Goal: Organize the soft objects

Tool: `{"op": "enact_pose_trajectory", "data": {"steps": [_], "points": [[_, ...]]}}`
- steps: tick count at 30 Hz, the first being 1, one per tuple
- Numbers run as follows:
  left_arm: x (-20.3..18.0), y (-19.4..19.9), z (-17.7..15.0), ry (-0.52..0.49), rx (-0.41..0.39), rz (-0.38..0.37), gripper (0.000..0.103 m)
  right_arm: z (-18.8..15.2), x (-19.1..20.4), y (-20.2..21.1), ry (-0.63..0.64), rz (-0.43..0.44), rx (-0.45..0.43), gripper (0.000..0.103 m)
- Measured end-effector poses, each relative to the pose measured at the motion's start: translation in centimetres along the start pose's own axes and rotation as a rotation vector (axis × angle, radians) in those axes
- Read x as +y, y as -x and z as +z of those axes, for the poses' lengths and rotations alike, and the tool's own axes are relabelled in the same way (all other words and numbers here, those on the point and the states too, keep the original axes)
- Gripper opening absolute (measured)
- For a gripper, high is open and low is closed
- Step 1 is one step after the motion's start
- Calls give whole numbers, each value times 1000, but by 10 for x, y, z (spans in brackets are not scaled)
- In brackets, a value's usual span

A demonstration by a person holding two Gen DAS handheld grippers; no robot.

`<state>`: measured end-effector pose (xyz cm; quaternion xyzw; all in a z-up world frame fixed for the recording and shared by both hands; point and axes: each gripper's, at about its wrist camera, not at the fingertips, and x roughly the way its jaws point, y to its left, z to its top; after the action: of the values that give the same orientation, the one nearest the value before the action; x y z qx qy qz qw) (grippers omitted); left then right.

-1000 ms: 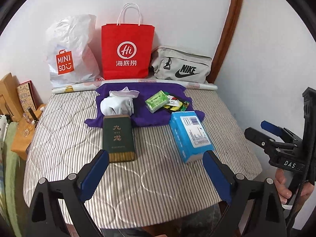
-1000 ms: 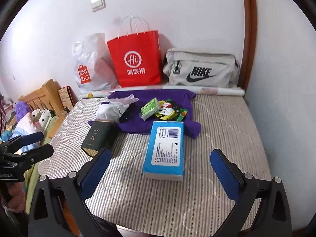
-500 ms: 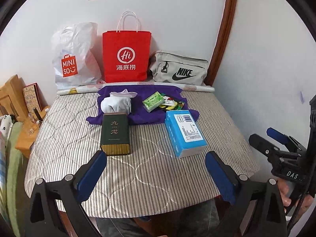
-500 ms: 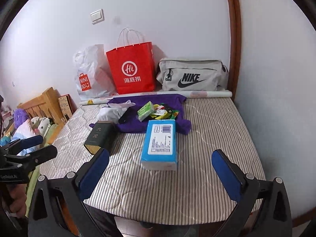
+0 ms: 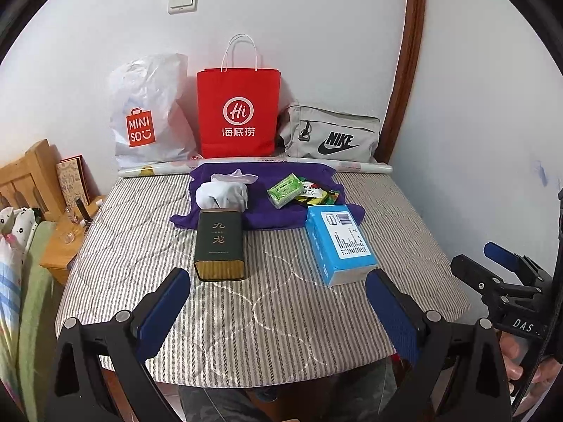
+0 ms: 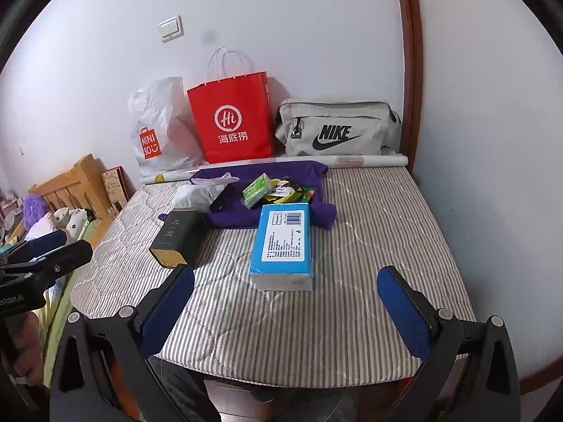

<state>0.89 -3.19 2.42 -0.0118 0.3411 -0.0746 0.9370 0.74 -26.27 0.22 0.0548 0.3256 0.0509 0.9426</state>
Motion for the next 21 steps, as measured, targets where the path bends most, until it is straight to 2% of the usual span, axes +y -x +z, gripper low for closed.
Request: {"op": "enact_pose_trajectory", "data": {"steps": [21], "points": [[0,9,-4,-5,-9,8,101,-4,10,8,19,11,-10,102]]}}
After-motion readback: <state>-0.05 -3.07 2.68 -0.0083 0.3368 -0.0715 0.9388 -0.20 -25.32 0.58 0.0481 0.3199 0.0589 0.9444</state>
